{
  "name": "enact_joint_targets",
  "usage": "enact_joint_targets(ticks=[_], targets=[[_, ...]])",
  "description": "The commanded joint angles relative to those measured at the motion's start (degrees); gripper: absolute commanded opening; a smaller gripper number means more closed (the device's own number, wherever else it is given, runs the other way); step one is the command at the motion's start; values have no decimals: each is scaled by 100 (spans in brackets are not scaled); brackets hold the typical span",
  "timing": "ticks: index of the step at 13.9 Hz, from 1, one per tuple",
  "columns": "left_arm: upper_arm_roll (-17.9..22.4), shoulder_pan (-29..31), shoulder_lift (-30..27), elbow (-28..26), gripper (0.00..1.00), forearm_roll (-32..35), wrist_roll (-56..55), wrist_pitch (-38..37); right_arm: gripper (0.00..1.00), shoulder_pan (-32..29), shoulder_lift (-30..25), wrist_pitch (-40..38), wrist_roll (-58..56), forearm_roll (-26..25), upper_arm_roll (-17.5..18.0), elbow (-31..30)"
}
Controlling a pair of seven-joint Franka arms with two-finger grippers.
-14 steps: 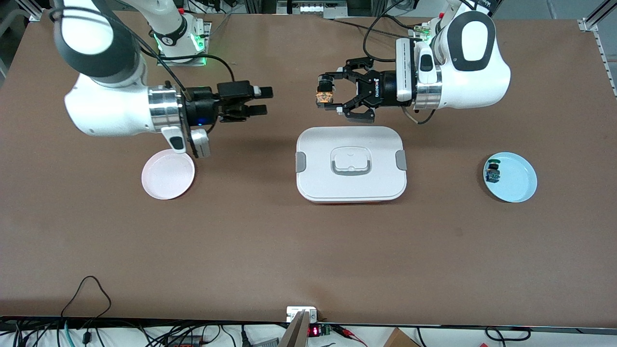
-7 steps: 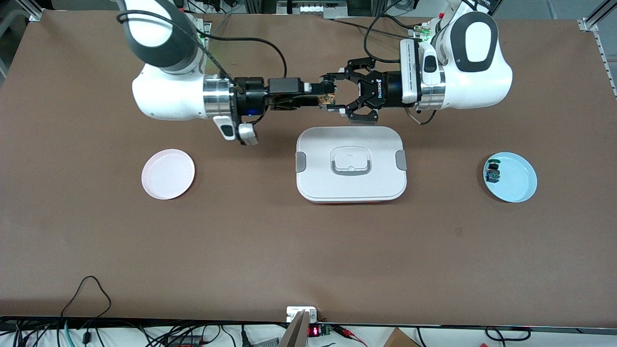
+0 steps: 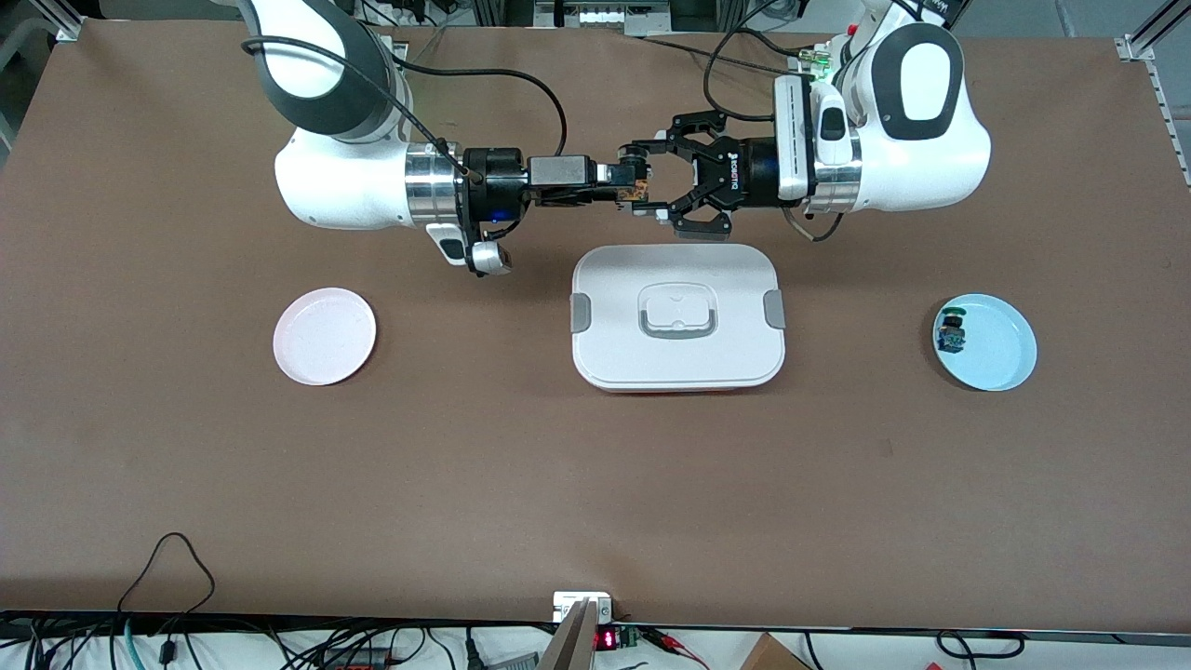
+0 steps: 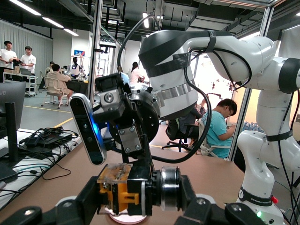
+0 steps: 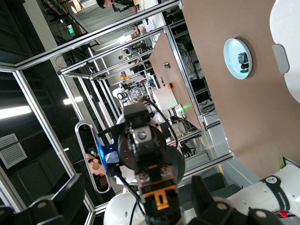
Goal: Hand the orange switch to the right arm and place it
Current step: 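Close the right gripper on the orange switch held by the left gripper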
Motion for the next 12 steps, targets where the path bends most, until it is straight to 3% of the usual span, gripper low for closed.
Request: enact_joint_targets(ticks=[1, 3, 6, 12], targets=[[-18, 82, -215, -82, 0, -229, 18, -100, 100, 59, -49, -84, -43, 126, -28, -146], [-9, 73, -215, -82, 0, -229, 18, -100, 100, 68, -32, -93, -53, 134, -28, -120], [-9, 82, -206, -74, 0, -229, 27, -100, 100, 147, -6, -84, -307, 599, -28, -137], [-9, 73, -189, -47, 0, -229, 18, -100, 100, 147, -5, -84, -518, 644, -28, -146]])
